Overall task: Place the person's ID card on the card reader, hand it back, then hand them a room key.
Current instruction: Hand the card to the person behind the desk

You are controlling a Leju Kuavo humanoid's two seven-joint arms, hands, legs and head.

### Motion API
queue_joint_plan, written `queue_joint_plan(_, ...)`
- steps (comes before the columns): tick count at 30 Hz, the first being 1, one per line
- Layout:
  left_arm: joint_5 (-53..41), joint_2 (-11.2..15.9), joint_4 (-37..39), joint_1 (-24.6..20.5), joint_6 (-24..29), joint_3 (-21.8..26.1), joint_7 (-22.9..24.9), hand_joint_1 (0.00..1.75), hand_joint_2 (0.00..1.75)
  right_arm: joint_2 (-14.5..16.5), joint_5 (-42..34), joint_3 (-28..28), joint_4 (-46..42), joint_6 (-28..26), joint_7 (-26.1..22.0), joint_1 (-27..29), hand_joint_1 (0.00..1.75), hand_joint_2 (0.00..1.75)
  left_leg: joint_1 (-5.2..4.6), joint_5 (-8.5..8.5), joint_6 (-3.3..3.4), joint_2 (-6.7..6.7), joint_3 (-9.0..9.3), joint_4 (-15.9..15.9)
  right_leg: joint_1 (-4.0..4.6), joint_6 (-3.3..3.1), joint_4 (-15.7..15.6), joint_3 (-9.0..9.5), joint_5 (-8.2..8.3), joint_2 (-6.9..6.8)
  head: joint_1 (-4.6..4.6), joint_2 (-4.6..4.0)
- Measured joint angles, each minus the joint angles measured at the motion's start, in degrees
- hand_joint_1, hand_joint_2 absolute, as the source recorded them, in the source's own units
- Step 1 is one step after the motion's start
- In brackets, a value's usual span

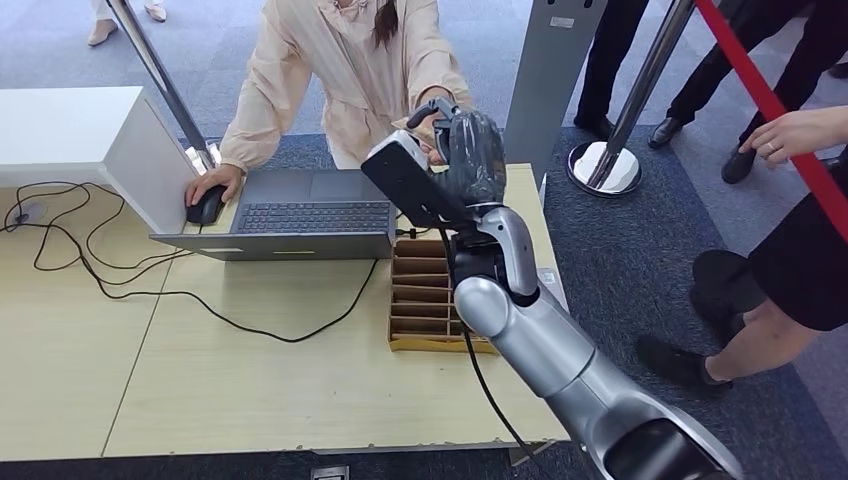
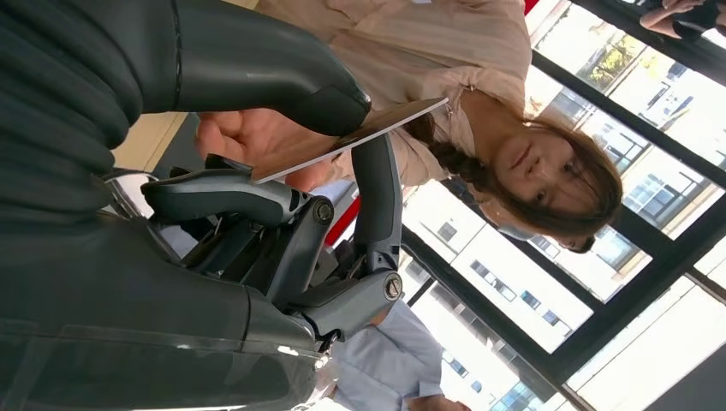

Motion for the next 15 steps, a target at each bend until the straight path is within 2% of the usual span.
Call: queue_joint_plan(15, 0.0, 0.0, 0.0, 0.0, -0.2, 0.0, 0.0, 0.00, 0.00, 6.6, -0.5, 3.5, 15.8, -0.7, -3.1, -1.5, 1.75, 1.75, 0.00, 0.00, 0.00, -0.01, 0.01, 0.0, 0.00, 0.01, 0.0, -0.01, -0.01, -0.01, -0.01, 0.00)
